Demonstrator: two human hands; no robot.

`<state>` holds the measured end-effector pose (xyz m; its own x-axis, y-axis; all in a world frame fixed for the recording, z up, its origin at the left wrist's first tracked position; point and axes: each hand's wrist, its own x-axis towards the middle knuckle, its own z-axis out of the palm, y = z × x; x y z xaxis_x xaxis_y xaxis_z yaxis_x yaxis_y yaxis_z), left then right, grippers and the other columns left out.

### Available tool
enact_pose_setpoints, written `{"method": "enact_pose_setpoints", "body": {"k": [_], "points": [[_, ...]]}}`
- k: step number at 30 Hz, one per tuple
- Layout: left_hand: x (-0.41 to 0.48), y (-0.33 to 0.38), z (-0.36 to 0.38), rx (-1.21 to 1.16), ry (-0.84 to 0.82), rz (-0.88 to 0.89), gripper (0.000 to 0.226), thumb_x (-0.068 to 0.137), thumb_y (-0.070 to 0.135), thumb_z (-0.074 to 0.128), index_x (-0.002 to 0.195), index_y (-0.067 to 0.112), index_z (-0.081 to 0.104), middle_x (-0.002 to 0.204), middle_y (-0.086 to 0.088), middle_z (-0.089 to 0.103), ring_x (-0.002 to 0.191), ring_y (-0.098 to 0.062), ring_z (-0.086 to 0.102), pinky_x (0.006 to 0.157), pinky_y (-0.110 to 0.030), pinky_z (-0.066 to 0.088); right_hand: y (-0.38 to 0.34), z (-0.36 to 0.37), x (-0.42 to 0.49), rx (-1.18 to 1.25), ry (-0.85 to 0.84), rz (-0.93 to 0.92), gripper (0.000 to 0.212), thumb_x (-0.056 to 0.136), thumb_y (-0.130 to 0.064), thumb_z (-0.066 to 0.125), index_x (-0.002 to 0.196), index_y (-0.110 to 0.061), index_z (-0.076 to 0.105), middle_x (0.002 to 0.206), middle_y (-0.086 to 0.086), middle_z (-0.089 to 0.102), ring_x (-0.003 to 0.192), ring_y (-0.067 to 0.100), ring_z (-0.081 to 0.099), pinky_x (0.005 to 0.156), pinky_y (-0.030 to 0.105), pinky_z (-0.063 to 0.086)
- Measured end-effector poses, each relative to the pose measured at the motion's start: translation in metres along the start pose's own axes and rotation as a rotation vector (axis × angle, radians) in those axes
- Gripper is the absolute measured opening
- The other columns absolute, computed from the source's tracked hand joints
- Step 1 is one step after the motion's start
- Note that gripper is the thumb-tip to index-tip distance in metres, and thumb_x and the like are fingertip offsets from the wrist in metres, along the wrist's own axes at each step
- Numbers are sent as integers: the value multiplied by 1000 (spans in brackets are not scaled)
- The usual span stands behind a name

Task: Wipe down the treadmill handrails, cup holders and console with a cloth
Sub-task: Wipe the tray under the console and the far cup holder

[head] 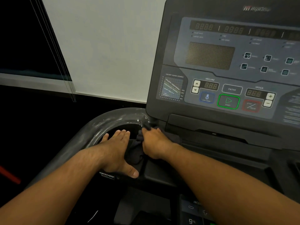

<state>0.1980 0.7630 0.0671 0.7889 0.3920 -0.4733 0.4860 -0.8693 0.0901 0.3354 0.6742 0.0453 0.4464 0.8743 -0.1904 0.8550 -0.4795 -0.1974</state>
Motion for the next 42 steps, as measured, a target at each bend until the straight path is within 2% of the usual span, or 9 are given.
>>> {"method": "enact_pose_setpoints", "body": {"k": [4, 8, 16, 20, 28, 34, 38, 40, 42], "points": [[-3, -2, -2, -6, 17, -17, 143, 61, 78, 69, 153, 14, -20, 163, -2, -21, 147, -15, -22, 122, -46, -8, 7, -9, 21, 16, 3, 61, 44, 90, -18, 52, 132, -8, 42, 139, 18, 45, 128, 35, 39, 108, 39, 28], [-7, -6, -2, 19, 24, -34, 142, 61, 80, 68, 153, 14, -18, 163, -2, -19, 148, -16, -19, 122, -45, -7, 5, -5, 14, 10, 32, 38, 43, 91, -16, 49, 132, -6, 41, 144, 17, 40, 133, 34, 32, 113, 40, 19], [10, -2, -11, 121, -47, -58, 143, 60, 81, 66, 154, 10, -15, 164, -5, -14, 150, -18, -15, 122, -46, -5, -8, 25, -42, -48, -38, -199, 59, 98, -24, 37, 152, -12, 18, 160, 6, 15, 148, 24, 3, 118, 40, -3], [22, 3, -20, 146, -24, 18, 141, 62, 80, 67, 154, 9, -13, 165, -5, -11, 150, -19, -13, 122, -47, -4, 4, 30, -44, 14, -9, -303, 56, 97, -28, 41, 150, -16, 28, 158, 2, 25, 147, 20, 13, 119, 37, 1], [27, -17, -24, 149, 89, 159, 128, 69, 67, 72, 156, 14, -5, 165, 0, -5, 151, -16, -8, 122, -47, -1, 6, 28, 4, 59, 55, -42, 61, 101, -38, 34, 154, -14, 14, 162, 3, 8, 148, 20, 4, 119, 36, -3], [20, -27, -23, 100, 199, 183, 92, 87, 51, 63, 156, 15, 14, 164, -1, 14, 150, -17, 12, 123, -42, 9, -6, 23, 3, 83, 103, 75, 55, 103, -34, 31, 151, -10, 21, 159, 5, 22, 147, 22, 9, 120, 38, 1], [17, -23, -22, 37, 287, 216, 58, 98, 44, 49, 148, 17, 36, 154, 0, 37, 140, -21, 37, 116, -37, 28, -14, 35, -27, 86, 83, 20, 55, 101, -30, 36, 152, -13, 23, 159, 4, 23, 148, 20, 7, 119, 37, -3], [17, -20, -19, 8, 306, 217, 46, 99, 43, 46, 139, 20, 47, 145, 0, 49, 129, -23, 48, 106, -38, 40, -18, 41, -43, 97, 84, -31, 52, 99, -28, 41, 149, -16, 31, 156, 2, 29, 146, 20, 14, 118, 36, 0], [18, -16, -16, 4, 330, 217, 39, 99, 42, 46, 132, 22, 55, 136, 0, 56, 122, -23, 54, 100, -39, 46, -21, 42, -57, 119, 97, -99, 44, 96, -27, 48, 139, -20, 44, 148, 1, 41, 140, 20, 29, 119, 39, 11]]}}
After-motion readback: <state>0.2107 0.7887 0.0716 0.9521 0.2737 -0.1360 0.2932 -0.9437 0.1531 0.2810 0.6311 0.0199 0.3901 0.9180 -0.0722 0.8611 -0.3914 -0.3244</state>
